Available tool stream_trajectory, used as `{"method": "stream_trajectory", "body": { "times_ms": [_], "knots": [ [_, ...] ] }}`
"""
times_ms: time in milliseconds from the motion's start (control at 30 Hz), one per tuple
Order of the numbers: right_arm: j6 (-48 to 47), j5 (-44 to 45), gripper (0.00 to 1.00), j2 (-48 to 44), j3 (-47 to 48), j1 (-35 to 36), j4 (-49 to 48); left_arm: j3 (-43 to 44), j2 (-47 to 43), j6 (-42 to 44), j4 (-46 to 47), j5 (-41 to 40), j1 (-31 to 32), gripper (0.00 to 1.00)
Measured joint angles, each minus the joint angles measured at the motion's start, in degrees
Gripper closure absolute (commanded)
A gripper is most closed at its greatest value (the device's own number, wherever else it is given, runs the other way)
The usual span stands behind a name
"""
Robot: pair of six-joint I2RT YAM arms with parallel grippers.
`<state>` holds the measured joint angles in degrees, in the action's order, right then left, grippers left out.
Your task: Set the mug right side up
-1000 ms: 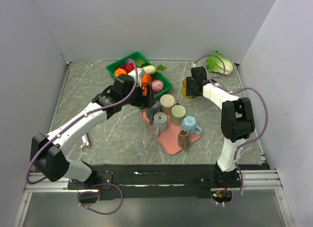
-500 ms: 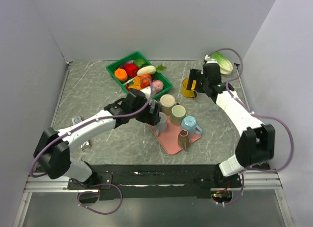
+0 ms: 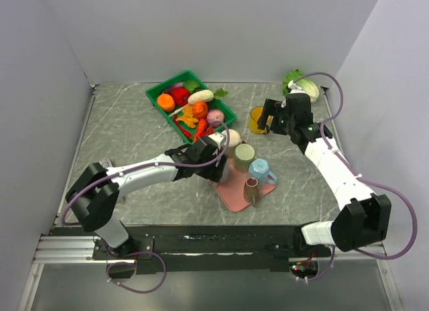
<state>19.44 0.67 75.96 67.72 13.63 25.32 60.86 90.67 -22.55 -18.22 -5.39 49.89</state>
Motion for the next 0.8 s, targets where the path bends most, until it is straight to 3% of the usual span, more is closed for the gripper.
{"method": "stream_trajectory", "body": {
  "times_ms": [167,367,800],
  "knots": [
    [0.4,0.4,0.00,-1.8,-0.8,0.0,0.9,0.0,1.8,-1.8,0.0,-1.0,0.9,0.27],
    [0.5,0.9,0.00,-3.3,-1.8,0.0,1.4,0.0,2.4,-3.2,0.8,-1.1,1.2,0.42],
    [0.7,3.0,0.00,-3.4,-2.2,0.0,2.3,1.8,6.8,-3.3,1.0,-0.5,1.3,0.54]
  ]
}}
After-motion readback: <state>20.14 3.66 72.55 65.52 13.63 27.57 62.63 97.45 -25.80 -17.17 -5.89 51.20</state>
